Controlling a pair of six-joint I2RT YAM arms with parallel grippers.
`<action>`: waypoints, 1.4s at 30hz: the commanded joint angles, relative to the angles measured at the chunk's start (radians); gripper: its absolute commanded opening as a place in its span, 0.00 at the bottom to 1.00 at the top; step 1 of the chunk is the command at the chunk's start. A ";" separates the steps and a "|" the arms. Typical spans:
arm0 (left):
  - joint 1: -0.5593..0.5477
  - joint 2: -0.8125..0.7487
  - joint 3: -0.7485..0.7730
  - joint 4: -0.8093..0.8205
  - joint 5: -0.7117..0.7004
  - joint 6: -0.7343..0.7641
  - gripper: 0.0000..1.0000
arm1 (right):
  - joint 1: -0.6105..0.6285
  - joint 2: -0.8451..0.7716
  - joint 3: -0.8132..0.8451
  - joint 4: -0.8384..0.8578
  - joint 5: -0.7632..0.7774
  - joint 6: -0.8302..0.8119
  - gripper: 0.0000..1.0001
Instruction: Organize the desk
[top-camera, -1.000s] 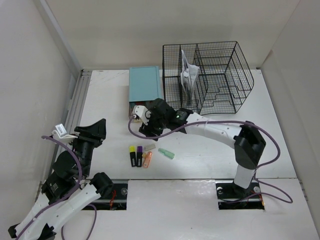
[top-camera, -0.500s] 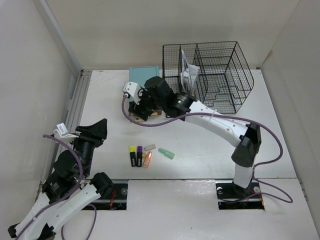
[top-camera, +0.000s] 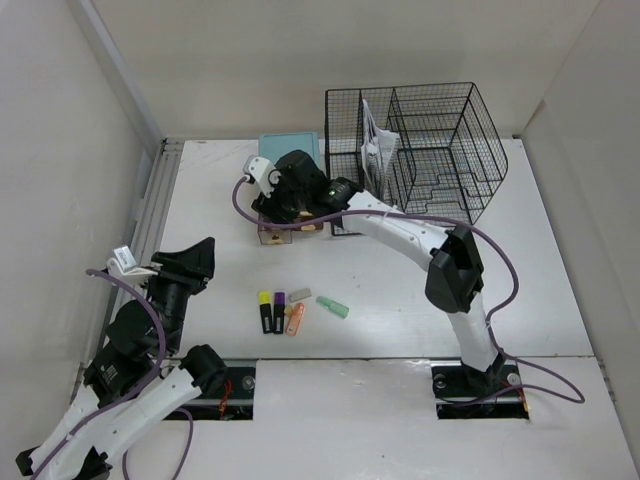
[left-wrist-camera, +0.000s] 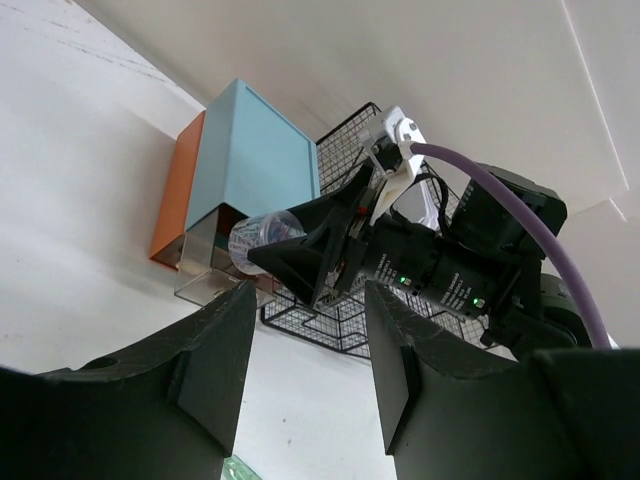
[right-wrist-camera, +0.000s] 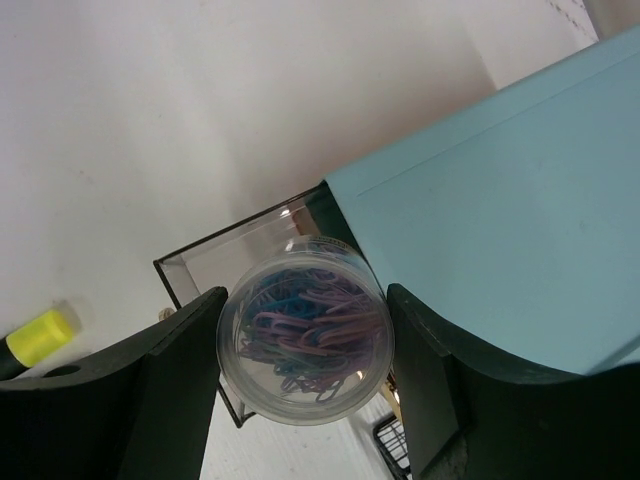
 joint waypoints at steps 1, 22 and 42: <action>-0.002 0.001 0.006 0.038 0.004 0.018 0.45 | 0.006 -0.013 0.078 0.067 0.015 0.014 0.32; -0.002 0.020 -0.023 0.081 0.043 0.018 0.45 | 0.006 -0.169 -0.050 0.070 -0.120 0.033 0.27; -0.002 0.029 -0.042 0.103 0.061 0.018 0.16 | -0.003 0.093 0.143 -0.254 -0.349 -0.109 0.00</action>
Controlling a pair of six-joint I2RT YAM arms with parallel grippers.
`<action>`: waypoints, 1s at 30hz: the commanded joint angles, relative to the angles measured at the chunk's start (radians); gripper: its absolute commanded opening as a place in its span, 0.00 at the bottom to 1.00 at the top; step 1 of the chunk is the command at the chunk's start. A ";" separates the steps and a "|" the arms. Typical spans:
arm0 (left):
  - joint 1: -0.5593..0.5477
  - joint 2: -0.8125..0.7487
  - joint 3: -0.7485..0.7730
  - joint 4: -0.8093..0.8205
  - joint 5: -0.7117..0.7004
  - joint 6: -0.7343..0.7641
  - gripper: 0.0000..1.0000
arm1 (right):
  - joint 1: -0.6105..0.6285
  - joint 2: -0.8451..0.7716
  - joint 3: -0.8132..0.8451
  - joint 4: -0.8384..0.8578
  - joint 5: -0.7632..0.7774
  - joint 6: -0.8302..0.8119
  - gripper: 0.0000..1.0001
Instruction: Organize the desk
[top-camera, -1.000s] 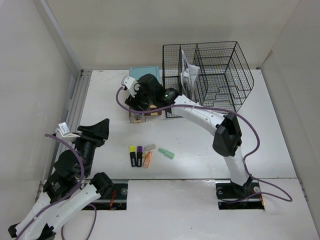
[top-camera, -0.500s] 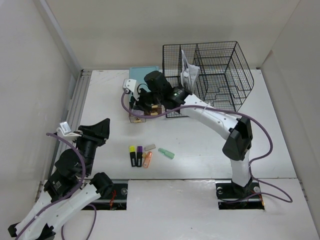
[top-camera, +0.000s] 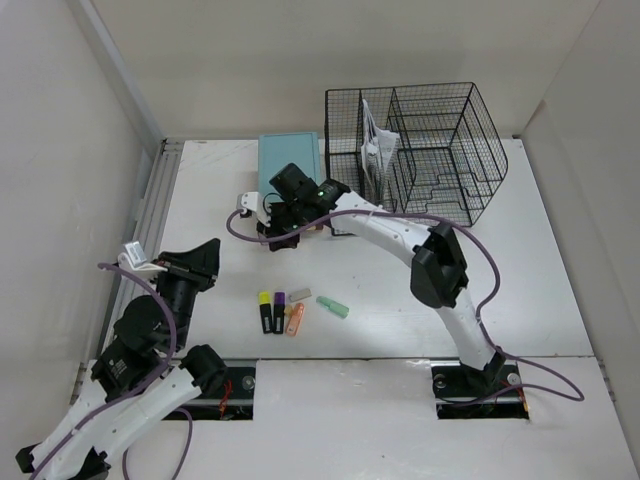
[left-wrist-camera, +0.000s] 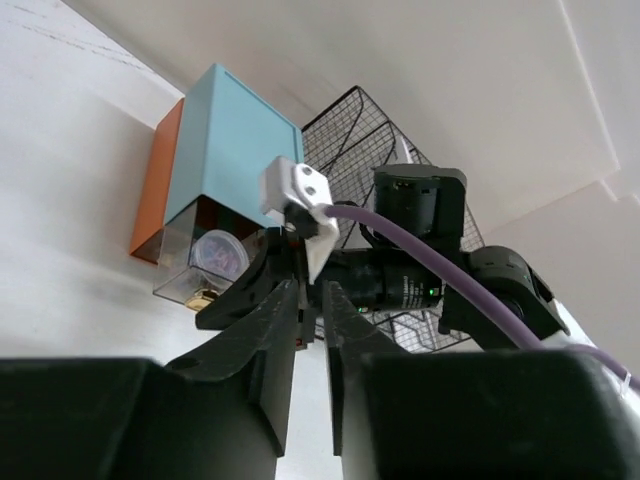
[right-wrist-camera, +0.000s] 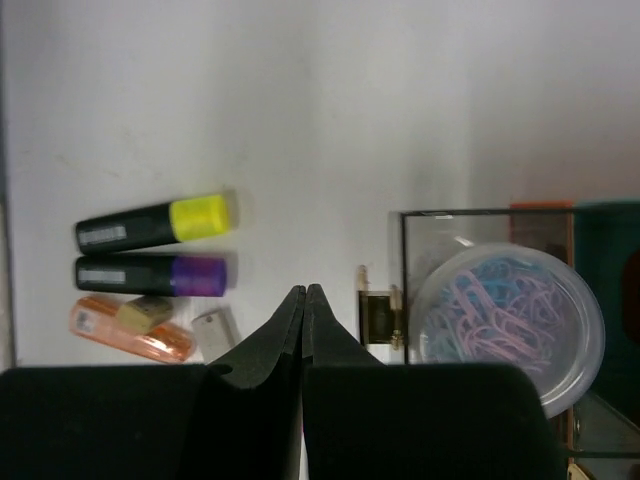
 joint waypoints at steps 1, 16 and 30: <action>-0.002 0.002 -0.016 0.040 0.019 0.014 0.12 | -0.002 -0.009 0.043 0.066 0.130 0.078 0.00; -0.002 0.055 -0.353 0.295 0.215 -0.064 0.61 | 0.008 0.051 0.034 0.284 0.744 0.246 0.00; 0.070 0.361 -0.545 0.839 0.318 -0.165 0.00 | -0.006 -0.314 -0.236 0.445 0.859 0.190 0.00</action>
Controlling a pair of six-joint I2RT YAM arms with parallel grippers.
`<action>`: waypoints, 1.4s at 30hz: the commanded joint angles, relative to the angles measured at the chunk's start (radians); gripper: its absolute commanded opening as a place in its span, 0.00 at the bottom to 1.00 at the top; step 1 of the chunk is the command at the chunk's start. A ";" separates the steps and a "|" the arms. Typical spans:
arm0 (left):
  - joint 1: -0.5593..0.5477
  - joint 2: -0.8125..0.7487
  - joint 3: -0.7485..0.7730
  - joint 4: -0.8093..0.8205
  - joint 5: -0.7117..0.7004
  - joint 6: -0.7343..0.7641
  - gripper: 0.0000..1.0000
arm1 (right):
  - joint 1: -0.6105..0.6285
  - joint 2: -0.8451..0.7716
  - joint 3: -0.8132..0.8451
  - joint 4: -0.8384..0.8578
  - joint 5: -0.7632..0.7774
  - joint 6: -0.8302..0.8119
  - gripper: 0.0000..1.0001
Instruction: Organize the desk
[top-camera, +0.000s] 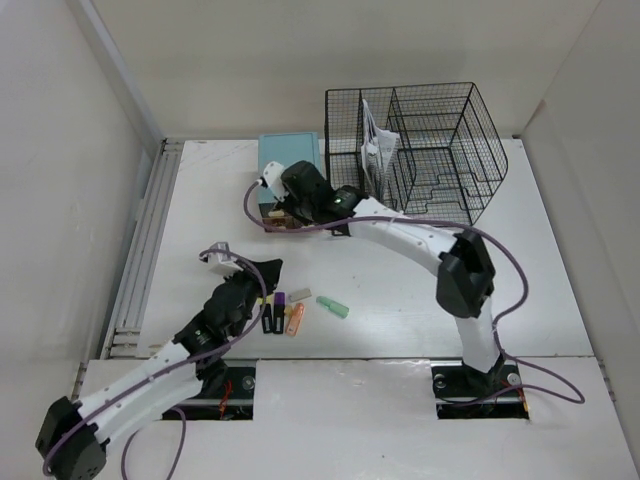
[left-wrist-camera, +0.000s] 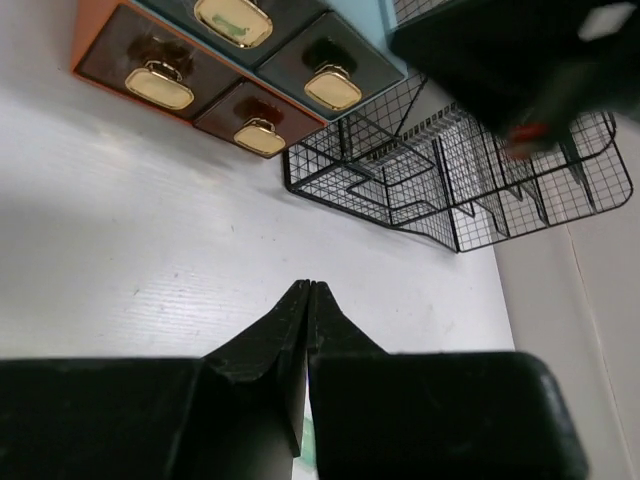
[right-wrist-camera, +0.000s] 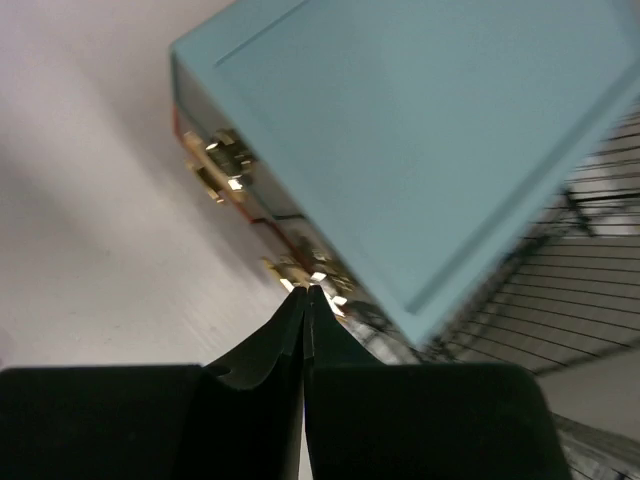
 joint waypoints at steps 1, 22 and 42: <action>0.044 0.128 -0.010 0.346 0.100 -0.047 0.00 | -0.026 -0.203 -0.020 0.163 0.111 -0.022 0.05; 0.300 1.067 0.269 1.020 0.506 -0.232 0.49 | -0.239 -0.452 -0.266 0.196 -0.269 0.081 0.39; 0.291 1.100 0.347 0.800 0.432 -0.255 0.53 | -0.330 -0.501 -0.293 0.196 -0.410 0.142 0.39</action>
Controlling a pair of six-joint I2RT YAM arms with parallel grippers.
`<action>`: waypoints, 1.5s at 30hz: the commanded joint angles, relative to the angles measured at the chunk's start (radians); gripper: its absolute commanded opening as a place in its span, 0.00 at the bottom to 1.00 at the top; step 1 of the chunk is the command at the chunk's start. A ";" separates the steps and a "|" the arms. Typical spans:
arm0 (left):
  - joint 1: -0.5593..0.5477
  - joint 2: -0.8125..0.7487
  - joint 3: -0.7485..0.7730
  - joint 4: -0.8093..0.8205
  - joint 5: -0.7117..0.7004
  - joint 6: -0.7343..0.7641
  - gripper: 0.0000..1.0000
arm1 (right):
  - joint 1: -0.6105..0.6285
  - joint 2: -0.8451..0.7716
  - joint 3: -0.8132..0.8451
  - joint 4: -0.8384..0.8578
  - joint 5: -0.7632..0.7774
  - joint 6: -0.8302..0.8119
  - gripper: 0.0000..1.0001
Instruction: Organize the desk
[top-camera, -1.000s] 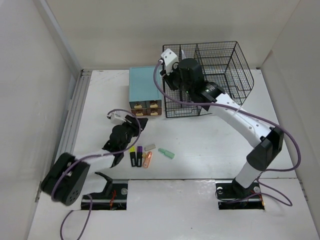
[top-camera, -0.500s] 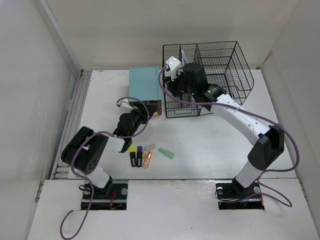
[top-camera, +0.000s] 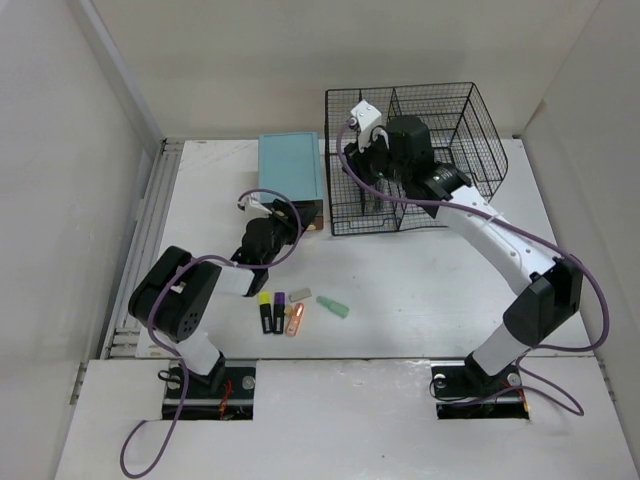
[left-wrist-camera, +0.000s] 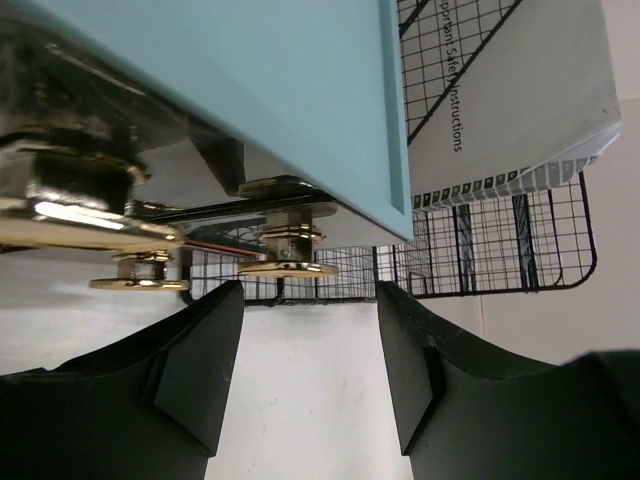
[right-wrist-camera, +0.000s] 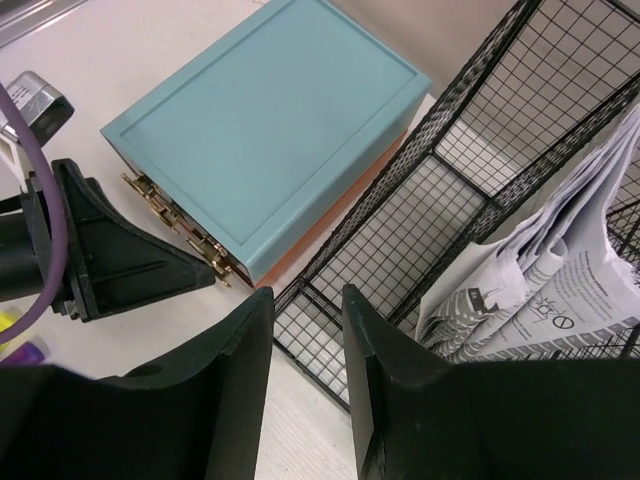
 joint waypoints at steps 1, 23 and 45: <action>-0.005 -0.073 -0.015 -0.027 -0.043 -0.009 0.53 | -0.009 -0.042 -0.009 0.041 -0.039 0.025 0.39; 0.004 -0.009 0.057 -0.081 -0.158 0.048 0.15 | -0.038 -0.070 -0.048 0.041 -0.108 0.034 0.40; -0.162 -0.328 -0.275 -0.081 -0.229 0.006 0.75 | 0.112 -0.133 -0.189 -0.205 -0.299 -0.276 0.84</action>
